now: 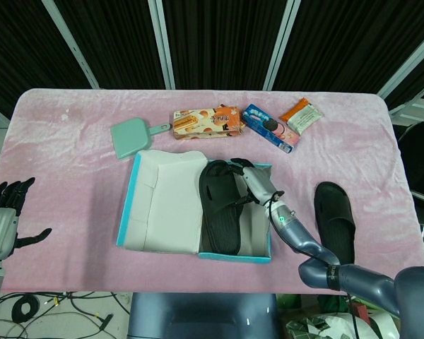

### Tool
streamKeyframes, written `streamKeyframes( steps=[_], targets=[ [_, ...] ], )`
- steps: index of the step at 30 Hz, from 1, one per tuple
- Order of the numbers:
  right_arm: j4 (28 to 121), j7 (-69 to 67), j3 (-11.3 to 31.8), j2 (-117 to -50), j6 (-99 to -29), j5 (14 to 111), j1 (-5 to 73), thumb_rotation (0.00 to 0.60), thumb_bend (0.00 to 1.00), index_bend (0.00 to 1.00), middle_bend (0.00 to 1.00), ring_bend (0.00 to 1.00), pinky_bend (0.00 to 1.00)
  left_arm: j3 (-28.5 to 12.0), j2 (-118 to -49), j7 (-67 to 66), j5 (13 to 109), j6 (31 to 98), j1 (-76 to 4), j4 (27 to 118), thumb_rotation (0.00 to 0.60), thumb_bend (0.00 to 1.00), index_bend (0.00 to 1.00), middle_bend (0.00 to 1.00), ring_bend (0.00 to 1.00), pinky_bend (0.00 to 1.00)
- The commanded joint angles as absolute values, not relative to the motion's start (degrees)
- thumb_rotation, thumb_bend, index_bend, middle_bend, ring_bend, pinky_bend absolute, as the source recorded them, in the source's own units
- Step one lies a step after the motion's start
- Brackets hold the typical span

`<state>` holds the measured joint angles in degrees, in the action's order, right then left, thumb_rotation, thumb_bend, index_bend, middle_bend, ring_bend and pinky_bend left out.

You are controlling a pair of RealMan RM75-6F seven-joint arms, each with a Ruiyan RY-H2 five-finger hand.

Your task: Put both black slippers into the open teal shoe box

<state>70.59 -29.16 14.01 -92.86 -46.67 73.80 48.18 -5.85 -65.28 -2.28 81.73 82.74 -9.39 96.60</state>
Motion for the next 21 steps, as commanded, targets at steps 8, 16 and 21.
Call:
streamKeyframes(
  steps=[8,16,21],
  targets=[
    [69.9,-27.2,11.3,-91.4,-42.3,75.9,49.4,0.6,0.0,0.33,0.48,0.09,0.07,-5.7,-65.1,-2.2,81.4,83.2,-8.9,96.7,0.6,0.0,0.0,0.12,0.07,0.0],
    [71.1,-22.4,9.2,-88.9,-39.8,77.6,50.5,0.6,0.0,0.19,0.37,0.04,0.07,-5.6,-65.1,-1.8,81.7,83.6,-8.7,96.6,0.6,0.0,0.0,0.12,0.07,0.0],
    [74.0,-18.5,9.0,-86.5,-41.3,78.0,50.0,0.6,0.0,0.0,0.04,0.0,0.07,-5.5,-65.1,-1.5,81.8,83.9,-8.5,96.3,0.6,0.0,0.0,0.12,0.07,0.0]
  ],
)
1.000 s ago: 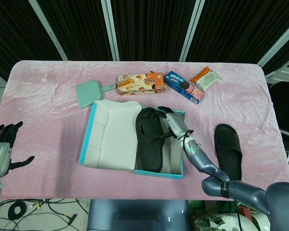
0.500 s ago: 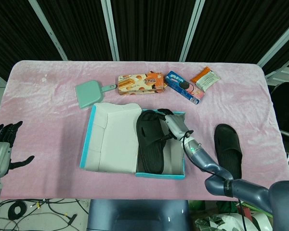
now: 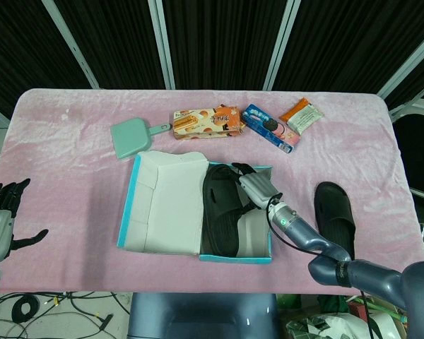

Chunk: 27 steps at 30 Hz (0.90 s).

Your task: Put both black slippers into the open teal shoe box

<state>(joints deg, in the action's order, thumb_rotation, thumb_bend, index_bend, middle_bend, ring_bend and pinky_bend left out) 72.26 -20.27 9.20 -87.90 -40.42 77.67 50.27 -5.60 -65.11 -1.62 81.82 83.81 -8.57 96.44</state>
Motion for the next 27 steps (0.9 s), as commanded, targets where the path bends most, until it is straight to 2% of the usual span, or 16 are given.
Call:
streamKeyframes(
  steps=[1,9,23,24,26,27],
  targets=[
    [74.8,-17.8,9.0,-85.9,-41.9,78.2,49.9,0.6,0.0,0.0,0.01,0.0,0.07,-5.5,-65.1,-1.6,81.7,83.8,-8.4,96.3,0.6,0.0,0.0,0.12,0.07,0.0],
    [81.4,-13.8,9.6,-80.8,-44.1,77.9,48.9,0.6,0.0,0.0,0.0,0.0,0.06,-5.5,-65.2,-1.4,82.0,84.3,-8.2,96.1,0.6,0.0,0.0,0.12,0.07,0.0],
    [89.2,-4.5,9.1,-73.2,-43.0,74.3,48.6,0.6,0.0,0.0,0.0,0.0,0.03,-5.5,-64.9,-2.1,82.5,84.6,-8.2,96.7,0.6,0.0,0.0,0.12,0.07,0.0],
    [90.5,-4.4,9.1,-72.0,-43.2,74.6,48.4,0.6,0.02,0.0,0.0,0.0,0.03,-5.5,-64.8,-2.2,82.4,84.6,-8.1,96.9,0.6,0.0,0.0,0.12,0.07,0.0],
    [93.3,-4.5,8.9,-69.5,-43.4,75.7,48.1,0.6,0.14,0.01,0.01,0.0,0.03,-5.6,-64.6,-2.3,82.5,84.7,-8.1,97.2,0.6,0.0,0.0,0.12,0.07,0.0],
    [94.7,-4.6,8.9,-68.2,-43.7,76.3,47.9,0.6,0.23,0.02,0.02,0.0,0.03,-5.6,-64.5,-2.3,82.5,84.8,-8.1,97.3,0.6,0.0,0.0,0.12,0.07,0.0]
  ],
)
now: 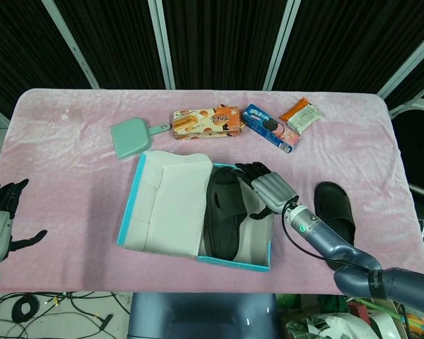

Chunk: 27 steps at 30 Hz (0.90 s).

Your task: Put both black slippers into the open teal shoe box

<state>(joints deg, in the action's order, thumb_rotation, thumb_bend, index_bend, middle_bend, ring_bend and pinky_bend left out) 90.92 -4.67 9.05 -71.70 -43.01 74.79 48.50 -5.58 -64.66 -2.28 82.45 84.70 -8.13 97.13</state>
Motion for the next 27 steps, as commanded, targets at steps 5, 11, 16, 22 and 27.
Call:
streamKeyframes(
  steps=[5,11,16,22,27],
  targets=[
    [101.8,-5.9,7.9,-64.6,-46.1,81.5,46.5,0.6,0.49,0.13,0.12,0.0,0.03,-5.6,-64.6,-2.8,82.3,83.9,-8.5,97.7,0.6,0.0,0.0,0.12,0.07,0.0],
    [101.9,-4.5,7.1,-66.9,-44.8,82.4,47.5,0.6,0.51,0.14,0.14,0.0,0.03,-5.8,-64.4,-3.4,82.5,83.9,-8.8,98.2,0.6,0.0,0.0,0.12,0.07,0.0],
    [99.5,-2.9,7.5,-69.8,-42.9,80.2,49.0,0.6,0.51,0.14,0.14,0.0,0.03,-5.7,-64.5,-3.2,82.3,83.8,-8.8,98.0,0.6,0.0,0.0,0.12,0.07,0.0],
    [97.9,-1.3,8.1,-71.8,-41.8,77.8,50.2,0.6,0.51,0.14,0.14,0.0,0.03,-5.7,-64.6,-2.5,82.0,83.7,-8.7,97.4,0.6,0.0,0.0,0.12,0.07,0.0],
    [97.3,0.7,8.1,-72.7,-40.8,76.1,51.1,0.6,0.51,0.14,0.14,0.0,0.03,-5.6,-64.9,-2.1,81.8,83.1,-8.9,96.9,0.6,0.0,0.0,0.12,0.07,0.0]
  ],
)
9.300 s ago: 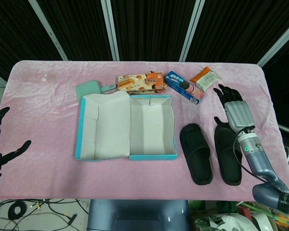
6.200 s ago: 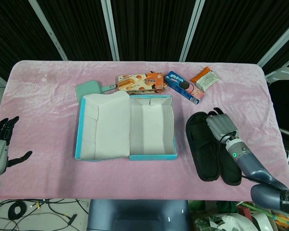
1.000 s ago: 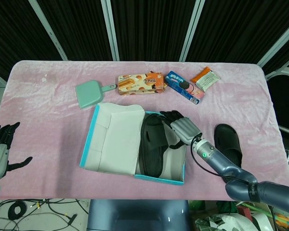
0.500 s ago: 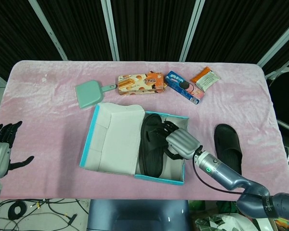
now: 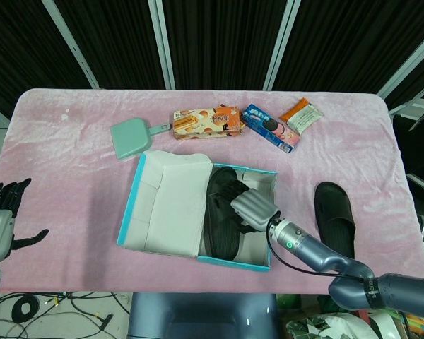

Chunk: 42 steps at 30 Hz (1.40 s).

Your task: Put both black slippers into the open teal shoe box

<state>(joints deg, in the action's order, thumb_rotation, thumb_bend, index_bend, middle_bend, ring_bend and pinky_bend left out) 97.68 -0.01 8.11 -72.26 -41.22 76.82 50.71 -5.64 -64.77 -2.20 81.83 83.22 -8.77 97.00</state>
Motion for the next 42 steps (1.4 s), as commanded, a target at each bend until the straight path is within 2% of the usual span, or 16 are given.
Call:
streamKeyframes(
  steps=[1,21,29,32,34,36,42],
  targets=[
    [97.1,1.1,8.1,-72.9,-40.5,75.6,51.3,0.6,0.51,0.14,0.14,0.0,0.03,-5.6,-64.9,-2.0,81.8,83.0,-8.9,96.8,0.6,0.0,0.0,0.12,0.07,0.0],
    [89.9,7.7,6.1,-76.2,-37.7,68.0,52.9,0.6,0.51,0.14,0.15,0.0,0.03,-5.4,-65.2,-1.1,82.1,83.3,-8.7,96.2,0.6,0.0,0.0,0.12,0.06,0.0],
    [93.9,7.2,6.5,-74.1,-40.3,70.2,52.0,0.6,0.51,0.14,0.15,0.0,0.03,-5.5,-65.1,-1.4,82.2,83.6,-8.6,96.6,0.6,0.0,0.0,0.11,0.06,0.0],
    [96.6,7.2,6.9,-72.2,-41.9,71.6,51.4,0.6,0.45,0.14,0.14,0.0,0.03,-5.4,-65.2,-1.4,82.4,83.6,-8.6,96.6,0.6,0.0,0.0,0.11,0.06,0.0],
    [98.1,7.6,6.9,-71.0,-42.8,72.1,51.1,0.6,0.32,0.13,0.13,0.0,0.03,-5.4,-65.3,-1.4,82.4,83.5,-8.6,96.6,0.6,0.0,0.0,0.11,0.06,0.0],
    [99.6,7.9,6.9,-69.6,-43.6,72.4,50.6,0.6,0.26,0.12,0.12,0.0,0.03,-5.4,-65.3,-1.4,82.4,83.4,-8.7,96.5,0.6,0.0,0.0,0.11,0.06,0.0],
    [101.6,9.9,5.9,-66.2,-45.5,71.8,48.7,0.6,0.24,0.12,0.13,0.0,0.03,-5.4,-65.3,-1.4,82.4,83.4,-8.8,96.4,0.6,0.0,0.0,0.11,0.06,0.0]
  ],
)
